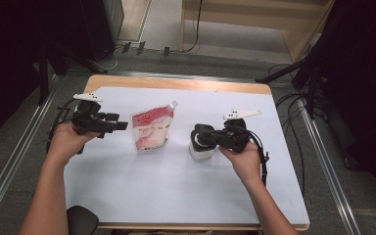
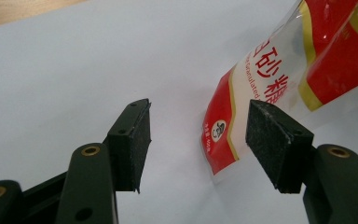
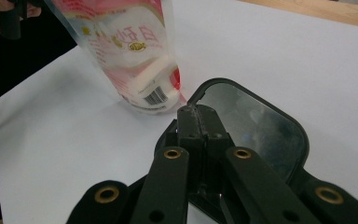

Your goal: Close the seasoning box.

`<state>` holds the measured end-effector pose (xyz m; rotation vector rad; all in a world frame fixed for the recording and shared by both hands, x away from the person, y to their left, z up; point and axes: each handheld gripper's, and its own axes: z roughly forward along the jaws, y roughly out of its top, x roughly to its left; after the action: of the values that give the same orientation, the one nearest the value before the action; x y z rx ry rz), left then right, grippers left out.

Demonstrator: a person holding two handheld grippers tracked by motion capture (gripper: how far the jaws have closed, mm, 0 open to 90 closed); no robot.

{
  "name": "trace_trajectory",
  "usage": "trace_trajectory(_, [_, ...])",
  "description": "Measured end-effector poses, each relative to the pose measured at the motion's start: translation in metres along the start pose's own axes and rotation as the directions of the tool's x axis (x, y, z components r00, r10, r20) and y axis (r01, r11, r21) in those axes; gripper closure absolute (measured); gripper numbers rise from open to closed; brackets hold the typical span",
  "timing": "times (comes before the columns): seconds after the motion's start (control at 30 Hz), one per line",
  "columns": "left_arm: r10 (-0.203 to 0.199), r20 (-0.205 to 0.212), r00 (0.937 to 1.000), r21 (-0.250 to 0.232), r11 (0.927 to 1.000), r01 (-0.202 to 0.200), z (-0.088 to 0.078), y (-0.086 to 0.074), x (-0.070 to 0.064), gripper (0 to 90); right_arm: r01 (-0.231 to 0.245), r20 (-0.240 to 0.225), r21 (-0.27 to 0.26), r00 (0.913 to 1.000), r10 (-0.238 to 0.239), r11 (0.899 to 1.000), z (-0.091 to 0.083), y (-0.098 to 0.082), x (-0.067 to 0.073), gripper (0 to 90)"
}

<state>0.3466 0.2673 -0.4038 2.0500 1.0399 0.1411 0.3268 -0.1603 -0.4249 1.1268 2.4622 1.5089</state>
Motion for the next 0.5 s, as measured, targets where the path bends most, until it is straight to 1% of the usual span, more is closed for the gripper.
trace_trajectory(0.1, [-0.003, -0.002, 1.0000, -0.005, 1.0000, 0.003, 0.000, 0.000, 0.000, 41.1, 0.008, 0.000, 0.010, 1.0000, -0.008, 1.000, 0.003, -0.002, 0.000, 89.5])
trace_trajectory(0.17, [0.002, -0.001, 1.0000, -0.007, 1.0000, -0.002, 0.000, 0.000, 0.000, 40.8, 0.010, 0.002, 0.018, 1.0000, -0.010, 1.000, 0.005, -0.003, 0.000, 89.4])
trace_trajectory(0.37, [-0.007, 0.002, 1.0000, -0.007, 1.0000, 0.007, 0.000, 0.000, 0.000, 40.7, 0.012, 0.000, 0.048, 0.9999, -0.012, 0.999, 0.012, -0.008, 0.001, 88.8])
trace_trajectory(0.5, [-0.002, 0.006, 1.0000, -0.004, 1.0000, 0.002, 0.000, 0.000, 0.000, 40.8, 0.016, -0.001, 0.059, 0.9999, -0.016, 0.998, 0.016, -0.011, 0.002, 88.2])
